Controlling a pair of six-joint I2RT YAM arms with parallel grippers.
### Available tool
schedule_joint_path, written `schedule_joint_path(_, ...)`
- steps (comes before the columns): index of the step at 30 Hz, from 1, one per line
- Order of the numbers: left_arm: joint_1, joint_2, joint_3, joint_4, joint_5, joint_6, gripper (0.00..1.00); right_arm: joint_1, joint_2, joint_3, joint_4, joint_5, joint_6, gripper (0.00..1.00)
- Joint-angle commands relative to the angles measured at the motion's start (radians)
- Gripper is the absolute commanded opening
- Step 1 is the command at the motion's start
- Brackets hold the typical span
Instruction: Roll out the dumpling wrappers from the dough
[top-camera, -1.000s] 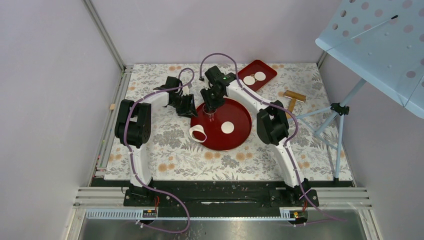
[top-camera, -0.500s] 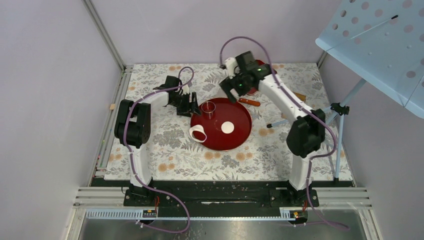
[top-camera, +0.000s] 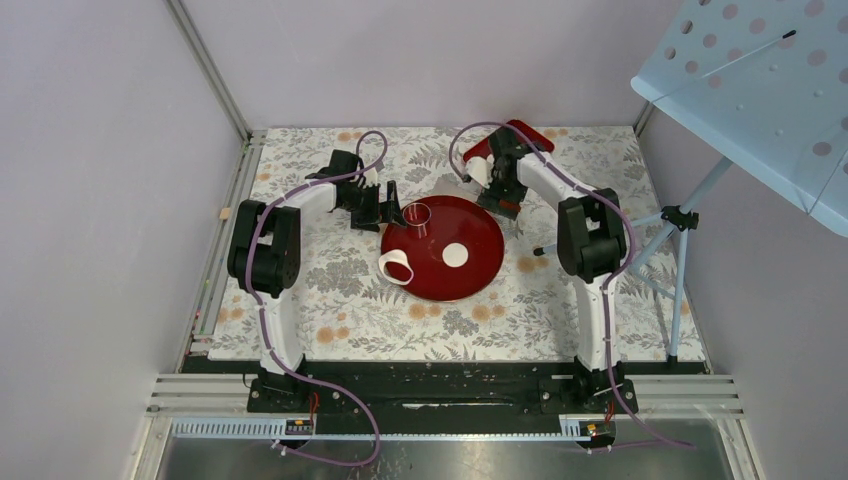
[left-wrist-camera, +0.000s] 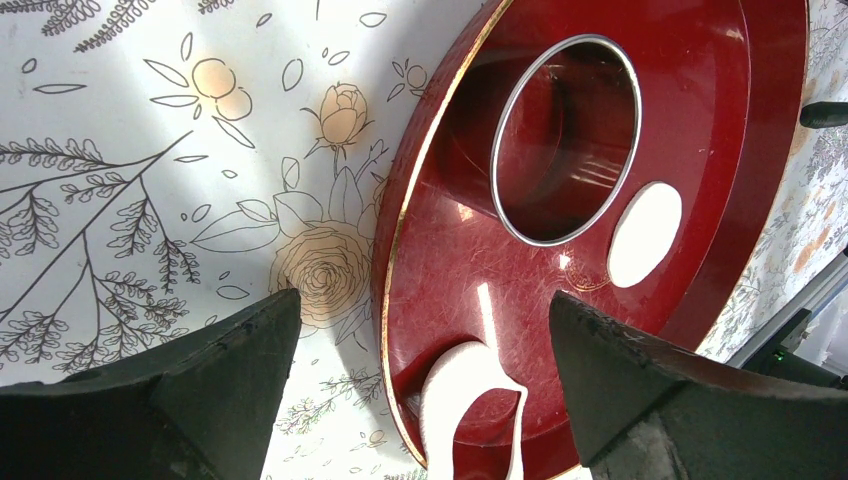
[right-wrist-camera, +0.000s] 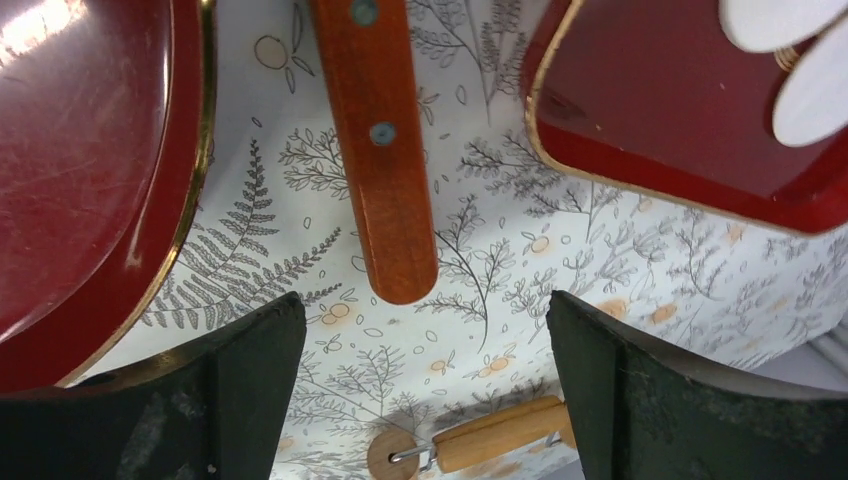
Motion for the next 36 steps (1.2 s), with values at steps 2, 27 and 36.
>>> schedule_joint_path(2, 0.012, 0.010, -0.013, -0.009, -0.073, 0.023, 0.94, -0.020, 0.038, 0.134, -0.082, -0.035, -0.150, 0.94)
schedule_joint_path(27, 0.014, 0.023, 0.007, -0.025, -0.062, 0.026, 0.95, -0.024, 0.319, 0.469, -0.480, -0.165, -0.275, 0.80)
schedule_joint_path(36, 0.014, 0.022, 0.005, -0.027, -0.069, 0.023, 0.99, 0.012, 0.356, 0.536, -0.475, -0.150, -0.259, 0.40)
